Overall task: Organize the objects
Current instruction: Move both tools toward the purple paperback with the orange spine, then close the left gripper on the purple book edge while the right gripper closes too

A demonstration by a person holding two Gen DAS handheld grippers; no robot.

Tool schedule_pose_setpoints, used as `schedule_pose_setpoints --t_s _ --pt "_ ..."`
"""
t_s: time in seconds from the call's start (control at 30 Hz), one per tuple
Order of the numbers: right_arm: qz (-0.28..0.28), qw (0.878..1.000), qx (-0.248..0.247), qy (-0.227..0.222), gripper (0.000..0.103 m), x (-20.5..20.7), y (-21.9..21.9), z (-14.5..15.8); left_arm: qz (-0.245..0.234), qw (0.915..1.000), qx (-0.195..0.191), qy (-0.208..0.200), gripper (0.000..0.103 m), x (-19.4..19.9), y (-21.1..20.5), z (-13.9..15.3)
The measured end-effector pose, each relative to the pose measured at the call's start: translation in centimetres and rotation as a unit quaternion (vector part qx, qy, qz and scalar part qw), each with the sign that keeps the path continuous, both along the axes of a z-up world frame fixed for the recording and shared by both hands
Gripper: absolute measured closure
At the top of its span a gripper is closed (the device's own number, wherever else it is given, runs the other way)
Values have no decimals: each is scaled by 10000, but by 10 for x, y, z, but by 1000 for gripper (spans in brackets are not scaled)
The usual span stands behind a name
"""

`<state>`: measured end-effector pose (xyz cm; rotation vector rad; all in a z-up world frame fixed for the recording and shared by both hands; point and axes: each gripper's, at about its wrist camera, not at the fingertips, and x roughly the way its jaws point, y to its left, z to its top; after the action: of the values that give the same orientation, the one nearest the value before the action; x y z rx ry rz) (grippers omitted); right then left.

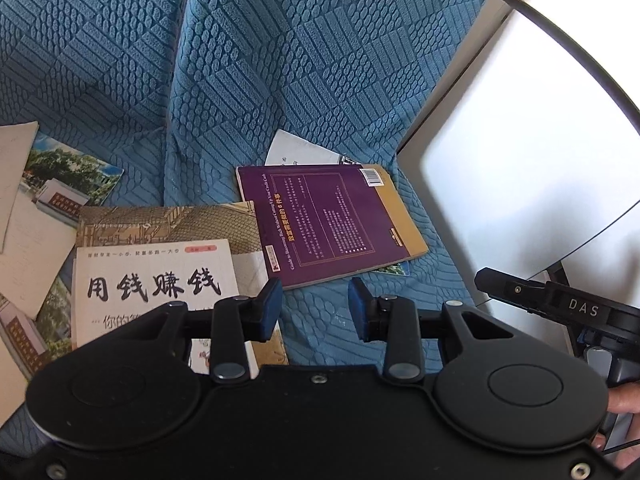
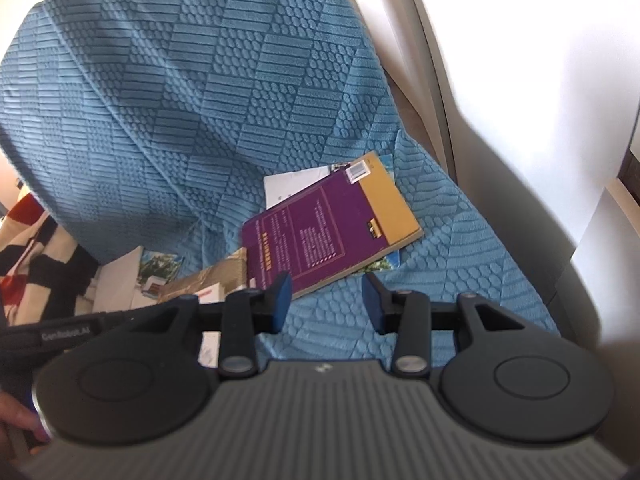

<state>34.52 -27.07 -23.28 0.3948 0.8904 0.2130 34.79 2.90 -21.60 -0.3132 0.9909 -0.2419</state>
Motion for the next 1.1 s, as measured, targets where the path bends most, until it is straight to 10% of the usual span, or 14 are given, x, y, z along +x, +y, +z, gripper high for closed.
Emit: schedule_pose_setpoints --t_s 1.1 --pt "49 9989 -209 408 43 135 -28 -97 -64 9990 207 395 66 149 4 -100"
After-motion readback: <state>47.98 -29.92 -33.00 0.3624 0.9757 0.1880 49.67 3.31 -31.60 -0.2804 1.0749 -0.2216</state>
